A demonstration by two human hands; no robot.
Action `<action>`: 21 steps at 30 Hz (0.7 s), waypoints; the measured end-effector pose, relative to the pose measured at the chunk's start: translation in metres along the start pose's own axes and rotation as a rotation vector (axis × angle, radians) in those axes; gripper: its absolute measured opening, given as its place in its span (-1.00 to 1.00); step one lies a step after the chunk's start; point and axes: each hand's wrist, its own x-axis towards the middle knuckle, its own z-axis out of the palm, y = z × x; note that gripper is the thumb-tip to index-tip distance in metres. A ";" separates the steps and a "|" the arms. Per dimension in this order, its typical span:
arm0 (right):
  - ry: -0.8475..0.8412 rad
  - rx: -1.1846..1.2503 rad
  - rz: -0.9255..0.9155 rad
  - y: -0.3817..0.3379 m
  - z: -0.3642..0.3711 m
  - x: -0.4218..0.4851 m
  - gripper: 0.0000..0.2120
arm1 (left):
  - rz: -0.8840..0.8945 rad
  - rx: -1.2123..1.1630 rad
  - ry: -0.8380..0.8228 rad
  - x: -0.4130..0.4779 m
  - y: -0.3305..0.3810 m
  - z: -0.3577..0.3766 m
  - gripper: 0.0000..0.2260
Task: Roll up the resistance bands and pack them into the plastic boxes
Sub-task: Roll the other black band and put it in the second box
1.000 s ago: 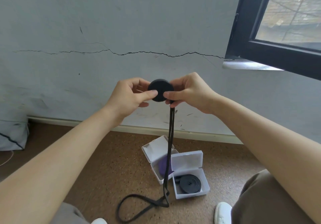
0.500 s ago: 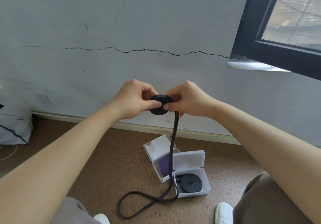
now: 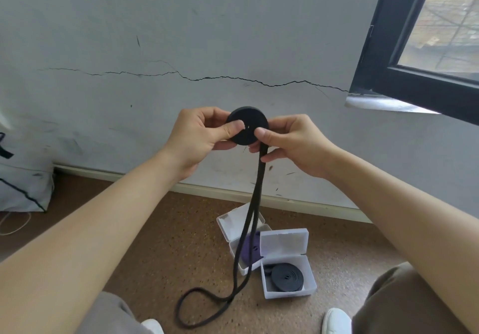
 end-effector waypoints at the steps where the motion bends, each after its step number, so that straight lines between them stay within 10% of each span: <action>1: 0.015 0.033 -0.015 -0.001 0.001 0.000 -0.75 | -0.007 -0.035 0.007 -0.001 0.001 0.001 -0.82; 15: 0.102 0.013 -0.197 -0.012 0.003 0.002 -0.85 | -0.156 -0.478 -0.048 -0.006 0.001 0.019 -0.84; 21: 0.025 -0.482 -0.163 -0.001 -0.013 0.005 -0.88 | 0.001 0.326 -0.073 -0.001 -0.008 0.007 -0.84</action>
